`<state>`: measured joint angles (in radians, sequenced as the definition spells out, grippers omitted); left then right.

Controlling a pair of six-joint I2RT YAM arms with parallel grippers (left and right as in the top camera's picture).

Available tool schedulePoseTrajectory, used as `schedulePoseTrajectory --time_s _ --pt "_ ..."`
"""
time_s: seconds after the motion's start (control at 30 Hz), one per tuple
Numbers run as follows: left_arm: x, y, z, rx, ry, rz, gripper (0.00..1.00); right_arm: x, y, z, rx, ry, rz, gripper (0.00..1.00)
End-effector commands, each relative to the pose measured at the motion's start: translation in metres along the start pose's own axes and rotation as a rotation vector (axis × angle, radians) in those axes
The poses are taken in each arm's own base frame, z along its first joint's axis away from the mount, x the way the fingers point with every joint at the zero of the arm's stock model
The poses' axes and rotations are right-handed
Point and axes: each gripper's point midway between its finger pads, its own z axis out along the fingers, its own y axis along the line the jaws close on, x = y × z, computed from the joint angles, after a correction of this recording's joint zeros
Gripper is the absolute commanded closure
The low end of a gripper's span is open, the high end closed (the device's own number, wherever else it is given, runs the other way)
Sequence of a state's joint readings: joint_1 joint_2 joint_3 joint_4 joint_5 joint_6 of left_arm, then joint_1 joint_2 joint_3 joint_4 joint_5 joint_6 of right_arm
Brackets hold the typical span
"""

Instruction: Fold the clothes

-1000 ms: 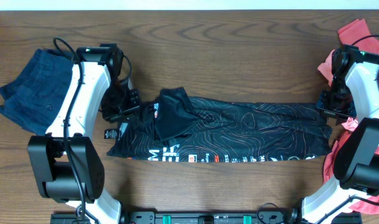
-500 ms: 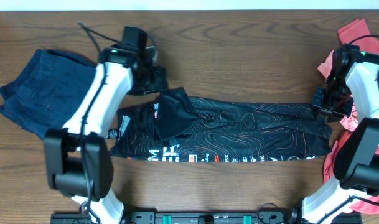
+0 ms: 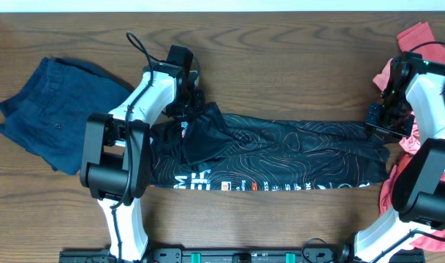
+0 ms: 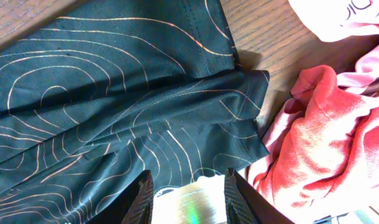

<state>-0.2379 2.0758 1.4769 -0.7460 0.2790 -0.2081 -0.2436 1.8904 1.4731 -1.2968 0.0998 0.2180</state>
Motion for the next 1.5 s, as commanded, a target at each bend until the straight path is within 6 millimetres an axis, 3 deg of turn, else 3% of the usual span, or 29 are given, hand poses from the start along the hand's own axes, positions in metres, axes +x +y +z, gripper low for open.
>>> schedulePoseTrajectory --time_s 0.0,0.03,0.2,0.27,0.47,0.53,0.67,0.8,0.93,1.17,1.47 --pt "0.000 -0.002 -0.005 0.001 -0.012 0.012 0.88 -0.002 -0.003 -0.006 -0.013 -0.021 -0.001 0.64" --pt "-0.001 -0.003 -0.006 0.002 -0.016 0.014 0.93 -0.002 -0.002 -0.006 -0.013 -0.021 -0.001 0.64" --pt "-0.003 -0.005 -0.018 0.008 -0.040 0.027 0.94 -0.002 -0.003 -0.006 -0.013 -0.021 -0.001 0.64" --pt "-0.004 -0.006 -0.031 0.013 -0.061 0.030 0.94 -0.002 -0.003 -0.006 -0.011 -0.021 -0.001 0.64" --pt "0.000 -0.006 -0.116 0.048 -0.191 0.017 0.94 -0.002 -0.005 -0.006 -0.001 -0.025 -0.001 0.64" --pt "0.013 -0.014 -0.146 0.090 -0.215 0.023 0.94 -0.003 -0.004 -0.006 -0.001 -0.026 -0.001 0.64" --pt "0.048 -0.023 -0.179 0.099 -0.201 0.040 0.94 -0.003 -0.004 -0.006 -0.002 -0.027 0.000 0.64" --pt "0.090 -0.024 -0.184 0.077 -0.087 0.040 0.94 -0.003 -0.004 -0.006 -0.002 -0.027 -0.001 0.64" --pt "0.116 -0.031 -0.180 0.060 0.006 0.056 0.94 -0.003 -0.004 -0.006 -0.002 -0.028 -0.001 0.64" --pt "0.135 -0.061 -0.166 0.068 0.045 0.177 0.94 0.001 -0.006 -0.006 0.006 -0.012 -0.002 0.64" --pt "0.138 -0.095 -0.141 0.106 0.015 0.231 0.94 0.013 -0.012 0.006 0.042 0.032 -0.006 0.62"
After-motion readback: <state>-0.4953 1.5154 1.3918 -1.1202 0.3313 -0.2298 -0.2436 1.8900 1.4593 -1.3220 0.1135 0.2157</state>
